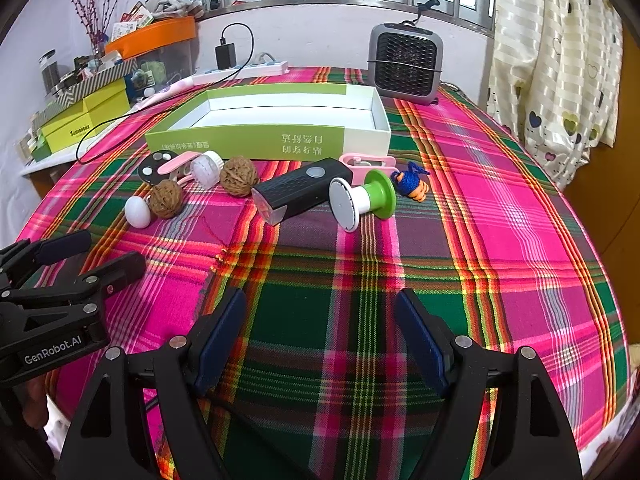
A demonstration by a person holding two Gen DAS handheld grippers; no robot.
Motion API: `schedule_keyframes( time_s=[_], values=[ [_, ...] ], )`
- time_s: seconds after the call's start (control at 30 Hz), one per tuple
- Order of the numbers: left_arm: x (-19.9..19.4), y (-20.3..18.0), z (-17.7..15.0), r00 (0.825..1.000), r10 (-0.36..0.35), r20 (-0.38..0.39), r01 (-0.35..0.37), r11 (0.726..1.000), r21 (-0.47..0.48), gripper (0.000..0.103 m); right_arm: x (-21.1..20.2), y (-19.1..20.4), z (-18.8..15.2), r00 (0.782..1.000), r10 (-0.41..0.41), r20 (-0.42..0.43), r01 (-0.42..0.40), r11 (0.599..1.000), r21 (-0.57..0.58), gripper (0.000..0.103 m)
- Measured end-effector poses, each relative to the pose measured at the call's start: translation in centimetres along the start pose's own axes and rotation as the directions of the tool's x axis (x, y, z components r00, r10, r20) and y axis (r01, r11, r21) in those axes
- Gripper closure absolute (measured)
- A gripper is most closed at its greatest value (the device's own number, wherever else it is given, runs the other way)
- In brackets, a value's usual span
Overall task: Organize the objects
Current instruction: 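Move left tool to the white ball while right tool moves to the white-and-green spool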
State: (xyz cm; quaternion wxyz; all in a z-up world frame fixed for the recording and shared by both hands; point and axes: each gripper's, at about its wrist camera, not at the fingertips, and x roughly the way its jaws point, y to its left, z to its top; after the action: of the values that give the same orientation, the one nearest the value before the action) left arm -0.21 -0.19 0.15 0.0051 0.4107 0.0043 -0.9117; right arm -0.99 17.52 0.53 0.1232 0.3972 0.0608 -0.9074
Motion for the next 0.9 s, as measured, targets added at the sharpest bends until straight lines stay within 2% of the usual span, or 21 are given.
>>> schedule_keyframes(
  time_s=[0.4,0.6,0.73,0.9],
  values=[
    [0.0,0.0,0.1,1.000,-0.015,-0.005,0.015,1.000,0.013,0.024,0.0,-0.2,0.1,0.999,0.031,-0.017,-0.032,0.999,-0.030,0.026],
    [0.0,0.9,0.2,0.997,-0.081,0.011,0.080,0.997,0.008,0.024,0.0,-0.9,0.2,0.997,0.063,-0.033,-0.065,0.996,-0.057,0.026],
    [0.3,1.6,0.7,0.994,-0.112,0.009,0.112,0.994,0.002,0.024,-0.1,-1.9,0.7,0.996,0.091,-0.014,-0.091,0.995,-0.042,0.026],
    [0.3,1.6,1.5,0.990,-0.140,0.025,0.140,0.990,0.019,0.025,0.2,-2.5,2.1,0.998,0.060,-0.001,-0.060,0.996,-0.072,0.026]
  ],
)
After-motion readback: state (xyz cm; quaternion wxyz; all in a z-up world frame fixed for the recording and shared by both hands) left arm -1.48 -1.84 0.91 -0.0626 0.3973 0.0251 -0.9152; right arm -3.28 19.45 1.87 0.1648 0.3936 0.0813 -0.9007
